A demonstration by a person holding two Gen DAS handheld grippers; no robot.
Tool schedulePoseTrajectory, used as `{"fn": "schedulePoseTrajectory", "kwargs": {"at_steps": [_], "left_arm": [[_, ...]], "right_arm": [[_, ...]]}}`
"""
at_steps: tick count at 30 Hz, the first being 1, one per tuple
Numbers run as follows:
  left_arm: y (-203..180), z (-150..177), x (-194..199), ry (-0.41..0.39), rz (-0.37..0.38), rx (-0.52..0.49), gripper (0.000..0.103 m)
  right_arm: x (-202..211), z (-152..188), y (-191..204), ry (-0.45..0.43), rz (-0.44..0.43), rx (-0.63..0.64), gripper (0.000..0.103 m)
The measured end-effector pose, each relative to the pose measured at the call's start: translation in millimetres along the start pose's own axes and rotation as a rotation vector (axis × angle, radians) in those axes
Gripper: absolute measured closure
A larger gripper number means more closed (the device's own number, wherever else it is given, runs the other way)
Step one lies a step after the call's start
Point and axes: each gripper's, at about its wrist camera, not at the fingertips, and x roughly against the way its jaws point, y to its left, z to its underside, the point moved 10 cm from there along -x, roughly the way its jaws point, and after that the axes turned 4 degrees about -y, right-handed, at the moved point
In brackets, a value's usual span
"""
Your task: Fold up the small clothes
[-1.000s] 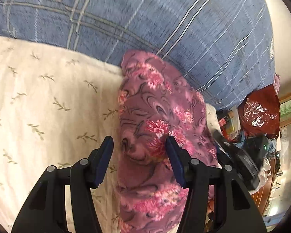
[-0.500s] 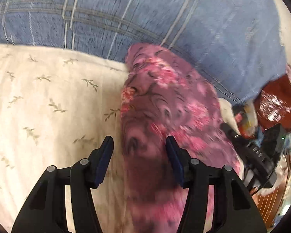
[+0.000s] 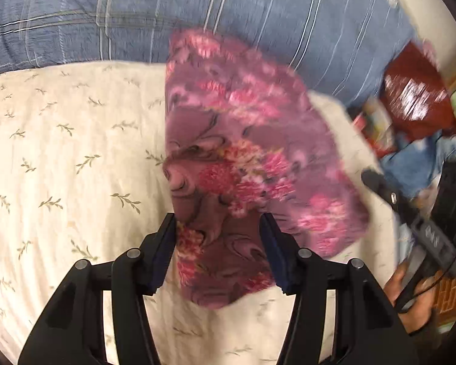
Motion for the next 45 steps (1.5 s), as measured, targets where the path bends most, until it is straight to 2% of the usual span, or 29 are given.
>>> {"fn": "schedulePoseTrajectory", "kwargs": {"at_steps": [2, 4, 5, 6, 7, 8, 10, 12, 14, 17, 18, 19, 20, 21, 23, 24, 26, 27, 30, 32, 34, 35, 36, 37, 38, 39, 40, 42, 45], "left_arm": [[7, 7, -5, 0.019, -0.03, 0.01, 0.048], [20, 25, -19, 0.08, -0.052, 0.023, 0.048], [18, 25, -14, 0.045, -0.044, 0.008, 0.048], [15, 24, -9, 0.043, -0.041, -0.001, 0.048], [10, 24, -2, 0.053, -0.009, -0.001, 0.048], [1, 19, 9, 0.041, 0.083, 0.013, 0.048], [0, 2, 26, -0.009, 0.163, 0.056, 0.048], [-2, -26, 39, -0.073, 0.205, 0.103, 0.04], [1, -55, 30, -0.108, 0.153, 0.098, 0.039], [11, -68, -8, -0.076, 0.064, 0.067, 0.039], [13, -65, -25, -0.056, 0.01, 0.048, 0.039], [21, -58, -38, -0.029, -0.062, 0.016, 0.033], [25, -51, -52, 0.002, -0.073, 0.003, 0.031], [29, -49, -53, -0.004, -0.044, 0.033, 0.03], [34, -53, -43, -0.001, 0.065, 0.135, 0.031], [37, -56, -39, -0.007, 0.103, 0.169, 0.031], [49, -68, -20, -0.074, 0.195, 0.25, 0.031], [56, -73, -17, -0.086, 0.21, 0.281, 0.03], [70, -79, -29, -0.039, 0.218, 0.325, 0.03], [63, -76, -47, 0.017, 0.242, 0.333, 0.03], [54, -72, -58, 0.096, 0.293, 0.326, 0.027], [41, -69, -68, 0.108, 0.306, 0.299, 0.023], [39, -73, -63, 0.083, 0.289, 0.264, 0.017], [32, -75, -64, 0.075, 0.258, 0.219, 0.017], [26, -74, -66, 0.073, 0.207, 0.182, 0.018], [24, -76, -65, 0.058, 0.192, 0.175, 0.029], [23, -76, -60, 0.04, 0.175, 0.166, 0.051], [22, -78, -51, 0.02, 0.175, 0.163, 0.068], [22, -70, -32, 0.012, 0.193, 0.174, 0.072]], "right_arm": [[5, 15, -2, 0.022, -0.035, -0.023, 0.066], [-17, 48, -15, 0.143, 0.045, 0.004, 0.067], [-24, 62, -20, 0.179, 0.069, 0.029, 0.068], [-19, 59, -15, 0.129, 0.066, 0.054, 0.066], [-16, 56, -10, 0.15, 0.064, 0.044, 0.065], [-12, 52, -10, 0.154, 0.054, 0.03, 0.063], [-4, 26, -3, 0.073, -0.014, -0.012, 0.063], [0, -5, 2, -0.016, -0.064, -0.054, 0.055], [-12, -20, 3, -0.042, -0.054, -0.064, 0.055], [-42, -28, -11, -0.032, -0.031, -0.076, 0.055], [-57, -20, -20, 0.007, -0.011, -0.078, 0.058], [-63, -11, -33, 0.057, 0.012, -0.079, 0.059], [-75, 2, -38, 0.105, 0.026, -0.078, 0.059], [-73, -2, -37, 0.056, 0.022, -0.053, 0.059], [-65, -5, -35, 0.081, 0.005, -0.049, 0.059], [-57, -14, -37, 0.052, -0.023, -0.079, 0.057], [-41, -31, -55, -0.032, -0.042, -0.173, 0.051], [-39, -36, -71, -0.037, -0.054, -0.246, 0.042], [-57, -25, -99, 0.055, -0.068, -0.352, 0.041], [-73, -12, -96, 0.118, -0.131, -0.38, 0.041], [-80, -15, -82, 0.096, -0.202, -0.325, 0.041], [-87, -12, -70, 0.125, -0.271, -0.333, 0.04], [-94, -11, -64, 0.137, -0.267, -0.315, 0.04], [-98, -11, -61, 0.138, -0.236, -0.279, 0.041], [-101, -11, -58, 0.142, -0.193, -0.233, 0.044], [-101, -11, -58, 0.14, -0.16, -0.213, 0.057], [-99, -10, -60, 0.137, -0.121, -0.192, 0.072], [-87, -8, -63, 0.11, -0.074, -0.179, 0.079], [-63, -6, -52, 0.065, -0.062, -0.187, 0.081]]}}
